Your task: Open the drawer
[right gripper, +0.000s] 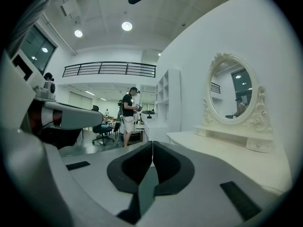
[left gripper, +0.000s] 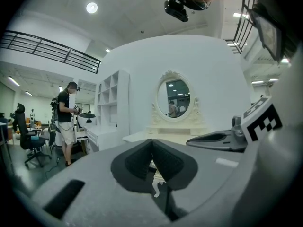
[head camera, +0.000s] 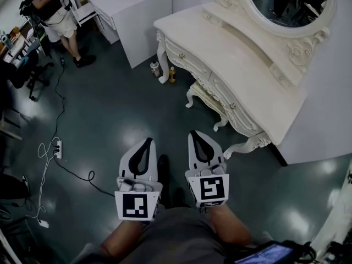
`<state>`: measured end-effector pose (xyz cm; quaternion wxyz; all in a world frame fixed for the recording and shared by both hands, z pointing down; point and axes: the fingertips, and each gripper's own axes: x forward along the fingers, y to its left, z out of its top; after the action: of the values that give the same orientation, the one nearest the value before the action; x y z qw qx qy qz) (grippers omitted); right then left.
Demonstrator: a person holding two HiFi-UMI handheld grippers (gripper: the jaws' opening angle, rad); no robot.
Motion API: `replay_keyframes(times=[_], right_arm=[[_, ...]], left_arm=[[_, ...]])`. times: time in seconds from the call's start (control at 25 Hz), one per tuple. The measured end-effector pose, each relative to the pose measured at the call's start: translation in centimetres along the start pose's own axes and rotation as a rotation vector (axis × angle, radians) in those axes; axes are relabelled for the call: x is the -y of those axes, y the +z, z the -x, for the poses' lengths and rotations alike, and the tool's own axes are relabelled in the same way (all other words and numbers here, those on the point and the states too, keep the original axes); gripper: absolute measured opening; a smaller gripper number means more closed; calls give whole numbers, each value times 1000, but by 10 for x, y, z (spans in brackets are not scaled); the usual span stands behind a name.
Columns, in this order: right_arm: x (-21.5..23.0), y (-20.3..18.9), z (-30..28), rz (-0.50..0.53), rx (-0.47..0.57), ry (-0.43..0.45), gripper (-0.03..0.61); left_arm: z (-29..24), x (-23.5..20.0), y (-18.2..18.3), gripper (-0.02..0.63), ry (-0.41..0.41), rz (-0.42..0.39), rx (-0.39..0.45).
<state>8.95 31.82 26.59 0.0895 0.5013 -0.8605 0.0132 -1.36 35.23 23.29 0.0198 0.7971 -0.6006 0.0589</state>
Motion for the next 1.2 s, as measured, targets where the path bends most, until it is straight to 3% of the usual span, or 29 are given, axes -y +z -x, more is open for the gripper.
replay_keyframes(times=[0.28,0.68,1.2], right_arm=[[8,-3,-66,-6,-15,-6,14],[29,31,-165,11,-18,-72,14],[52,73,-217,42,16,-156,14]], left_arm=[[-54,-40,-9,15,-7,0,-35],[-143,-103,17,15,-69,16,2],[-200,-143,49,15,-117,25,66]])
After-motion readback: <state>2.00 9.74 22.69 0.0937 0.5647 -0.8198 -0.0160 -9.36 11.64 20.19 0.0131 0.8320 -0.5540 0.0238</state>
